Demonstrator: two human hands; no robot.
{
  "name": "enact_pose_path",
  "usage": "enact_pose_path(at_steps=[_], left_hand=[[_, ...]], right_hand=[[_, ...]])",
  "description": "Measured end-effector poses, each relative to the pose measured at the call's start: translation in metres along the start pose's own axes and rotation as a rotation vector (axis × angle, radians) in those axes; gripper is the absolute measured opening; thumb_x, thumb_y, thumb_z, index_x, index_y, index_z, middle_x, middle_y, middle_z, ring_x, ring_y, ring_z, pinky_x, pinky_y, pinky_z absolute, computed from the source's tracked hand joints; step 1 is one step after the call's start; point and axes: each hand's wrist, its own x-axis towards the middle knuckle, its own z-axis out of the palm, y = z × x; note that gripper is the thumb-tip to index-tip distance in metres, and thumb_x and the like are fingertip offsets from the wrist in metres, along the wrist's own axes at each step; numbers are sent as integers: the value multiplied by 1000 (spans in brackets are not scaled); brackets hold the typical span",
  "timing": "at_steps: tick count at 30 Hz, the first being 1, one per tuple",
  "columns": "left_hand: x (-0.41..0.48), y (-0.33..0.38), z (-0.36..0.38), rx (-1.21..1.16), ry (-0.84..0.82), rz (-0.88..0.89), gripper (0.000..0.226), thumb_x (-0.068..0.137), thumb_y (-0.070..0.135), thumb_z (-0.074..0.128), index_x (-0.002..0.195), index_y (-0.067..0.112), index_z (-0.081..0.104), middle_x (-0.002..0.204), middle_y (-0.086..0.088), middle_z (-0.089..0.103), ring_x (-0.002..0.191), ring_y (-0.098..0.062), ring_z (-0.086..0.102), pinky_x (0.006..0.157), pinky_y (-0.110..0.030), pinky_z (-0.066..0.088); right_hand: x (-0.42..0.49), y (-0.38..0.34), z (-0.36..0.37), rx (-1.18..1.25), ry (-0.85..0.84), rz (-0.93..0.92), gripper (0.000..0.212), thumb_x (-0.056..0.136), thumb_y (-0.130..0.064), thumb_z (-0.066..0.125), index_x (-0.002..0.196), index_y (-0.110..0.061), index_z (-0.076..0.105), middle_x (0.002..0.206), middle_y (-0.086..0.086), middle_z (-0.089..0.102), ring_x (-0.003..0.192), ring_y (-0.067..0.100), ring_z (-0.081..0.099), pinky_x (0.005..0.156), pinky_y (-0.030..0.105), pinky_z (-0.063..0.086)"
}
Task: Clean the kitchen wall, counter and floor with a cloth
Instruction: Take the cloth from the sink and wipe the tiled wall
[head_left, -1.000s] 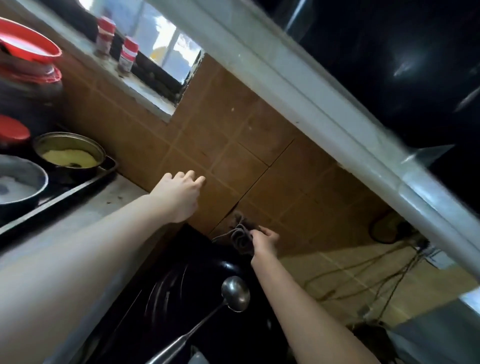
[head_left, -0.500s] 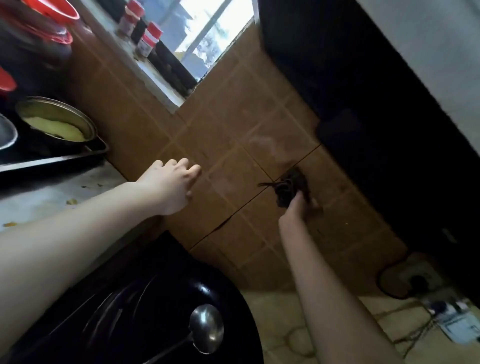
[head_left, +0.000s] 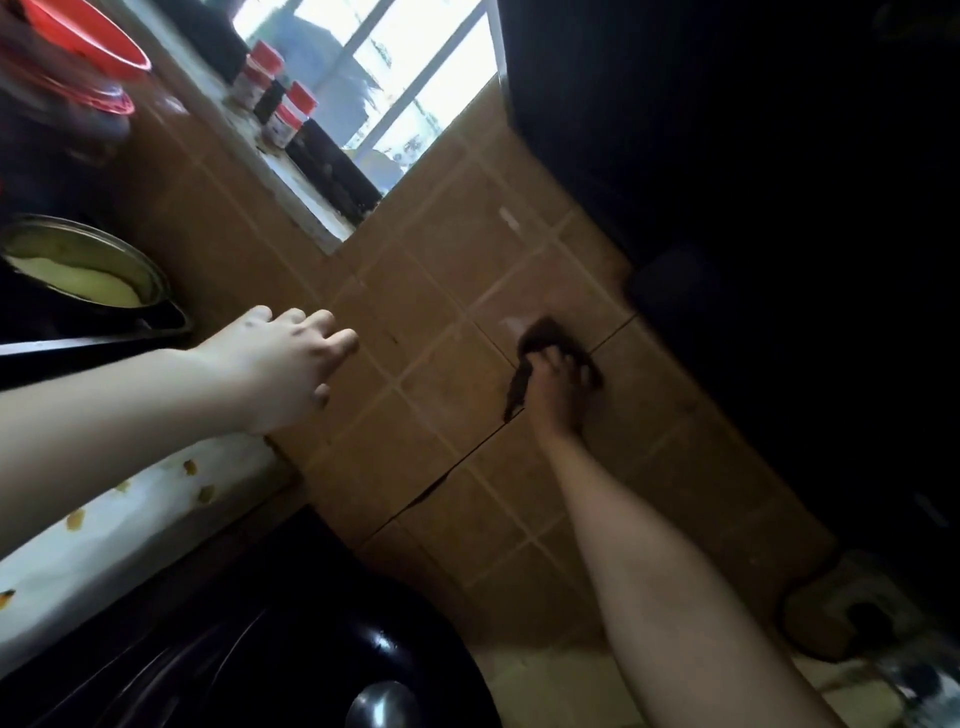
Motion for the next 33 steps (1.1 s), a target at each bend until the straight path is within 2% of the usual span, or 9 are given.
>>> enact_pose_path(at_steps=[2, 4, 8, 12, 16, 19, 21, 28, 33], left_hand=[[-5, -1, 8, 13, -27, 20, 51, 95, 44, 37, 140, 27, 22, 133, 2, 37, 118, -16, 48, 90, -30, 42], [-8, -2, 15, 25, -38, 27, 52, 94, 45, 36, 141, 28, 20, 133, 4, 36, 117, -15, 48, 89, -29, 43], [-8, 9, 21, 17, -76, 36, 50, 94, 45, 35, 140, 30, 20, 133, 5, 35, 118, -13, 48, 89, -28, 43], [-3, 31, 15, -60, -81, 58, 47, 94, 43, 37, 137, 29, 26, 130, 5, 38, 116, -13, 49, 90, -29, 44], [2, 55, 2, -151, -141, 59, 50, 94, 41, 41, 139, 25, 25, 131, 1, 37, 121, -18, 44, 94, -31, 40], [4, 68, -1, -191, -145, 71, 51, 94, 41, 42, 139, 24, 25, 131, -1, 37, 121, -20, 43, 95, -33, 39], [3, 73, -2, -208, -144, 77, 51, 94, 41, 42, 139, 25, 26, 132, -2, 38, 121, -22, 43, 95, -34, 39], [0, 66, -1, -215, -158, 89, 47, 94, 38, 42, 137, 26, 28, 129, -2, 39, 118, -23, 46, 92, -35, 40], [0, 60, -7, -225, -159, 104, 47, 93, 38, 42, 136, 26, 28, 130, -2, 38, 118, -23, 45, 92, -35, 38]], right_hand=[[-6, 6, 4, -248, -56, -161, 29, 98, -17, 41, 122, -19, 55, 131, 5, 50, 124, 27, 40, 104, 44, 27], [-14, 15, 3, -346, -79, -214, 28, 95, -19, 47, 122, -20, 54, 137, 7, 44, 128, 28, 35, 106, 48, 24], [-32, 40, 5, -367, -158, -175, 39, 90, -25, 57, 129, -25, 51, 154, 6, 24, 142, 29, 17, 113, 57, 6], [-56, 74, 1, -330, -181, -125, 51, 87, -26, 62, 134, -28, 44, 155, 5, 21, 144, 31, 9, 113, 59, 1], [-80, 114, -2, -304, -226, 15, 56, 83, -26, 66, 135, -25, 46, 154, 7, 25, 142, 34, 16, 112, 57, 11], [-103, 143, 0, -222, -145, 119, 46, 77, -14, 71, 122, -18, 60, 146, 12, 39, 133, 41, 32, 107, 53, 28], [-118, 161, 1, -230, -149, 161, 47, 76, -8, 71, 121, -14, 60, 145, 14, 40, 131, 40, 36, 103, 49, 33], [-95, 159, -17, -398, -326, 46, 76, 80, -17, 70, 143, -16, 28, 153, 11, 20, 140, 35, 18, 104, 46, 34], [-46, 114, -28, -351, -303, -66, 76, 84, -15, 66, 146, -18, 22, 157, 8, 13, 144, 31, 8, 108, 48, 29]])
